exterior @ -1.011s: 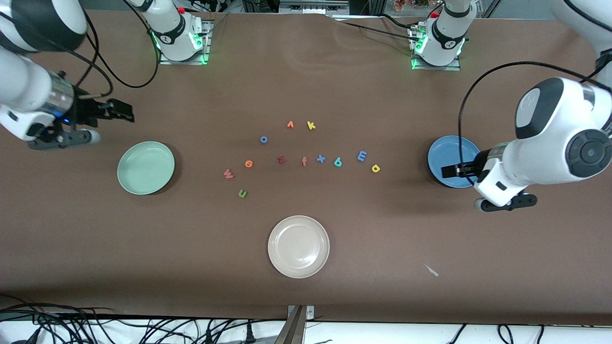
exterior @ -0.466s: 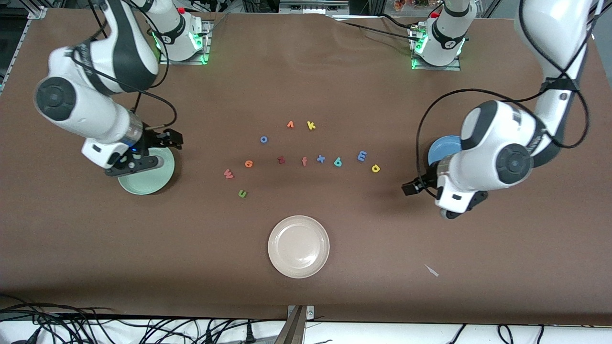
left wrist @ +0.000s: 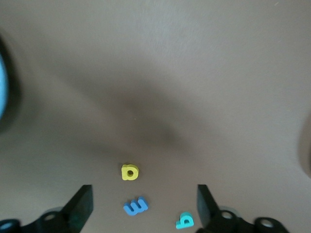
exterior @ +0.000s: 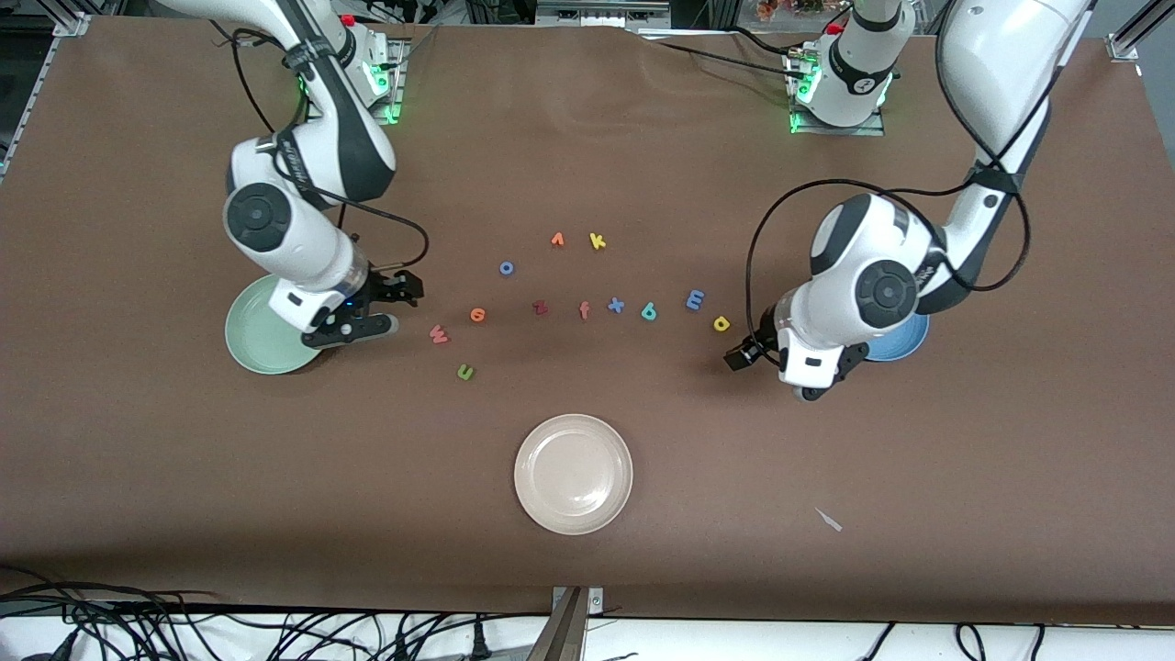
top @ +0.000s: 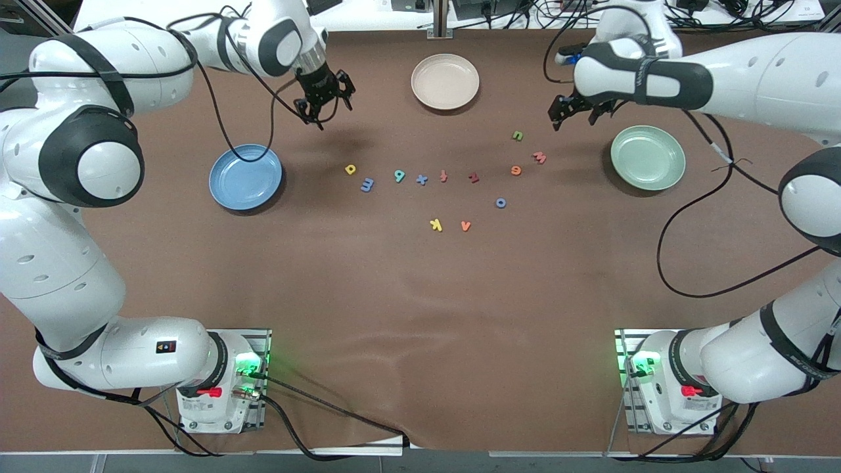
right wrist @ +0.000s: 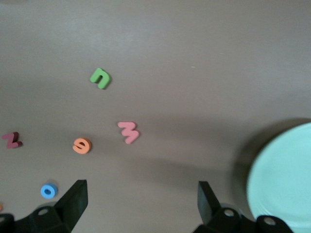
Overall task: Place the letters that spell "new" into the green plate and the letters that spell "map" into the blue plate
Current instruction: 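Reach the right gripper to the pink m while the left gripper reaches the yellow letter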
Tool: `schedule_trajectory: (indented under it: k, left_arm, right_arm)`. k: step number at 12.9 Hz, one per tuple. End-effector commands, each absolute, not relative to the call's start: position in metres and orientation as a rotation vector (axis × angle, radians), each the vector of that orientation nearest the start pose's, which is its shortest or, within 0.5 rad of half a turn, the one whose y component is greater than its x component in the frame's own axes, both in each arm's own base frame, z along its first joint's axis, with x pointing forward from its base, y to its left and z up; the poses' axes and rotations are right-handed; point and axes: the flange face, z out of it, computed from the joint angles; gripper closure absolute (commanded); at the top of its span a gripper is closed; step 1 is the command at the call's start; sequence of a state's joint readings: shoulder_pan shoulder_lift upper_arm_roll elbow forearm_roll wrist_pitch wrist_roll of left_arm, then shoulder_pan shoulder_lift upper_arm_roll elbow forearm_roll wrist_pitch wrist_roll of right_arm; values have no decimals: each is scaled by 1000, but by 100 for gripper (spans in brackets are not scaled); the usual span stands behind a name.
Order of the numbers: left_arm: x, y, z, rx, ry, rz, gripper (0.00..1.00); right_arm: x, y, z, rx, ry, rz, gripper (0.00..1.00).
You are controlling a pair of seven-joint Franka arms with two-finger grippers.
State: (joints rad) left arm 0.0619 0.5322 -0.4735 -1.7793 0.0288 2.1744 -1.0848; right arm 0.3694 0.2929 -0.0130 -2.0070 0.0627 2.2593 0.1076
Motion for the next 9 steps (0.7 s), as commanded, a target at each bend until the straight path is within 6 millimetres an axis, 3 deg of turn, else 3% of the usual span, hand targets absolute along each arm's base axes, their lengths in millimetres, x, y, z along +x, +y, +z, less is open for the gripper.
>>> schedule_trajectory:
  k: [1, 3, 9]
  left_arm:
    - [586, -239, 260, -2986, -1164, 229, 13]
    - [583, -244, 248, -2972, -1170, 256, 18]
    - [561, -246, 221, -2903, -1182, 302, 24]
  right_arm:
    - [538, 214, 275, -3085, -352, -13, 0]
    - [531, 211, 253, -3074, -434, -51, 0]
    - [538, 212, 207, -3016, -767, -82, 0]
